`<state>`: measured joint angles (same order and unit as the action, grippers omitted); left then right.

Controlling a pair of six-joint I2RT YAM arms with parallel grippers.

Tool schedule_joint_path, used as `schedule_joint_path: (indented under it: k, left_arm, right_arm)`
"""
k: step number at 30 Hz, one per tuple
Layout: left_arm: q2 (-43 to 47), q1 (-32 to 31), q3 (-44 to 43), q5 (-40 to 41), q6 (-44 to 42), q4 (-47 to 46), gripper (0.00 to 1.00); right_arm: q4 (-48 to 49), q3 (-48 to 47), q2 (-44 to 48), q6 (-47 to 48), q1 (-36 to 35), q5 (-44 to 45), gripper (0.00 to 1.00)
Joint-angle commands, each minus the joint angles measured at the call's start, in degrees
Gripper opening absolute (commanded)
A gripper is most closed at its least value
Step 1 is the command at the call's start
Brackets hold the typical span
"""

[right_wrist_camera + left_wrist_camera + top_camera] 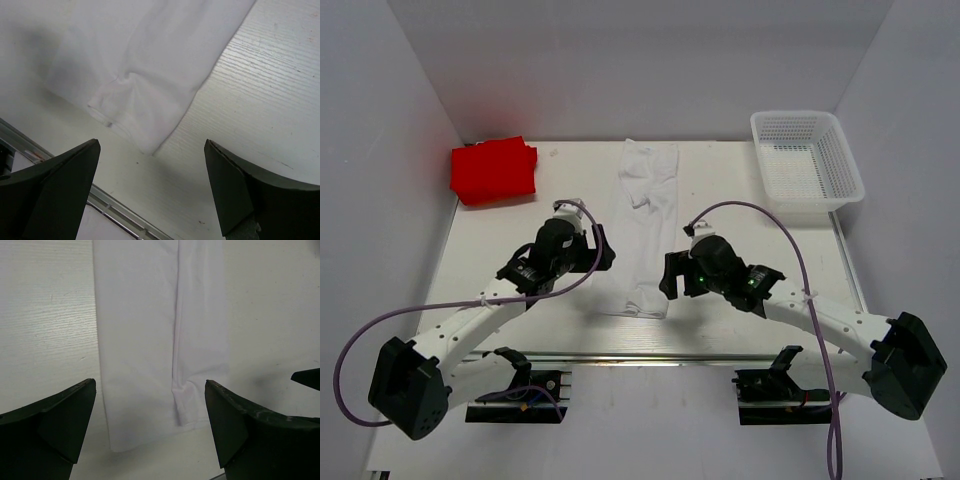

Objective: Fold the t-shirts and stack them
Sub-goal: Grab the bottom of the folded rectangular tshirt with both arms

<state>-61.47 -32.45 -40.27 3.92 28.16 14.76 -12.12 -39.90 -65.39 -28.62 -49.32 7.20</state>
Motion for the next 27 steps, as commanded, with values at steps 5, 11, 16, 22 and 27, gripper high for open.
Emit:
schedule_joint_path:
  k: [5, 11, 16, 22, 27]
  left_arm:
    - [-1.5, -1.0, 1.5, 1.4, 0.7, -0.6, 1.00]
    - [-1.5, -1.5, 3.4, 1.4, 0.7, -1.2, 1.00]
    - [1.2, -2.0, 7.7, 1.4, 1.7, -0.7, 1.00]
    - [1.4, -2.0, 11.1, 1.4, 2.3, 0.4, 1.00]
    - [-1.6, -2.5, 12.6, -0.1, 2.9, -1.0, 0.96]
  right_arm:
    - [1.5, -3.8, -1.0, -0.3, 0.4, -2.9, 0.90]
    - [0.9, -2.2, 0.9, -1.5, 0.5, -4.0, 0.90]
    - [1.3, 1.0, 2.2, -3.4, 0.4, -6.4, 0.90]
    - [2.2, 7.3, 2.1, -8.6, 0.2, -9.3, 0.90]
    - [8.0, 11.2, -0.6, -11.1, 0.2, -12.6, 0.90]
